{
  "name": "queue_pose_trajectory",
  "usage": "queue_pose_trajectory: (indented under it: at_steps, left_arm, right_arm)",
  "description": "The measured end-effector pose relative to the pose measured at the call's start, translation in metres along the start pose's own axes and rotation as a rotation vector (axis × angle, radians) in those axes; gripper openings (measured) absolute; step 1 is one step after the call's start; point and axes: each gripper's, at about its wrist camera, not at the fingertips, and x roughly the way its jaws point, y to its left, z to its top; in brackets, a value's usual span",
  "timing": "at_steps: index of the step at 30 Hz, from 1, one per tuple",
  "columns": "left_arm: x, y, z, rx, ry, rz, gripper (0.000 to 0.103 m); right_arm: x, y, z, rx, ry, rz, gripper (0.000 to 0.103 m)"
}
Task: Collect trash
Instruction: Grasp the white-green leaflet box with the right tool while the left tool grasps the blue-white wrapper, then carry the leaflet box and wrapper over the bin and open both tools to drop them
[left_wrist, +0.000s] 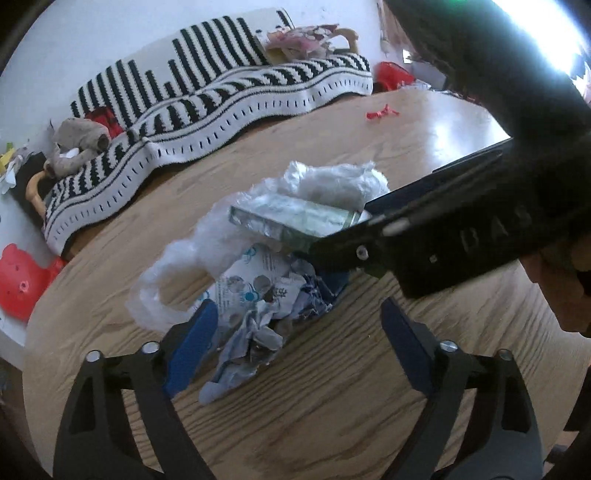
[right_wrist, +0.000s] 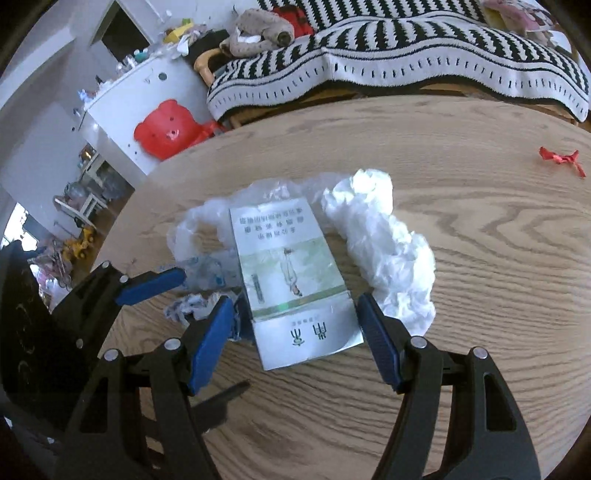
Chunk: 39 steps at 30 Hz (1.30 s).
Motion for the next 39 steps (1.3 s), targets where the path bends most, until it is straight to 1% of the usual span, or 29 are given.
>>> queue_pose_trajectory:
  at_steps: [1,2,3,4,5,6,7,9,14,18,22,25,29,33,36,39]
  left_arm:
    - [0.002,0.002,-0.001,-0.01,0.007,-0.008,0.08]
    - [0.003,0.003,-0.002,-0.023,0.013,-0.016,0.075]
    - [0.004,0.005,-0.003,-0.04,0.019,-0.027,0.069]
    - [0.004,0.006,-0.004,-0.049,0.023,-0.032,0.065]
    - [0.004,0.006,-0.004,-0.05,0.023,-0.03,0.058]
    - [0.002,0.006,-0.005,-0.044,0.02,-0.022,0.046]
    - [0.001,0.006,-0.005,-0.044,0.021,-0.023,0.045]
    - [-0.002,0.006,-0.007,-0.057,0.027,-0.038,0.025]
    - [-0.015,0.001,-0.013,-0.076,0.032,-0.043,0.023]
    - [-0.038,0.002,-0.012,-0.133,0.013,-0.061,0.023]
    - [-0.062,-0.005,-0.014,-0.133,0.006,-0.042,0.023]
    - [-0.081,-0.012,-0.023,-0.139,0.016,-0.01,0.023]
    - [-0.106,-0.016,-0.036,-0.165,0.021,0.023,0.024]
    - [-0.139,-0.021,-0.051,-0.213,-0.003,0.049,0.024]
    - [-0.158,-0.028,-0.065,-0.256,-0.014,0.053,0.024]
    - [-0.176,-0.037,-0.08,-0.304,-0.023,0.034,0.024]
  right_arm:
    - [0.002,0.002,-0.002,-0.017,0.004,-0.014,0.068]
    - [0.001,0.004,-0.004,-0.031,0.0,-0.023,0.067]
    - [0.001,0.006,-0.005,-0.039,0.002,-0.029,0.065]
    - [0.0,0.007,-0.005,-0.042,0.004,-0.03,0.059]
    - [-0.001,0.006,-0.006,-0.037,0.003,-0.026,0.058]
    - [-0.003,0.005,-0.007,-0.031,-0.001,-0.021,0.058]
    - [-0.005,0.004,-0.008,-0.029,-0.004,-0.017,0.058]
    - [-0.009,0.005,-0.01,-0.032,-0.006,-0.004,0.057]
    - [-0.03,0.011,-0.017,-0.026,-0.034,0.024,0.057]
    - [-0.052,0.019,-0.022,-0.019,-0.064,0.038,0.057]
    - [-0.077,0.029,-0.034,-0.017,-0.095,0.033,0.057]
    - [-0.095,0.034,-0.043,-0.017,-0.117,0.025,0.057]
    - [-0.121,0.042,-0.065,-0.01,-0.148,0.003,0.057]
    - [-0.14,0.05,-0.093,-0.02,-0.157,-0.028,0.057]
    - [-0.152,0.056,-0.117,-0.021,-0.162,-0.042,0.057]
    - [-0.165,0.062,-0.144,-0.007,-0.168,-0.042,0.057]
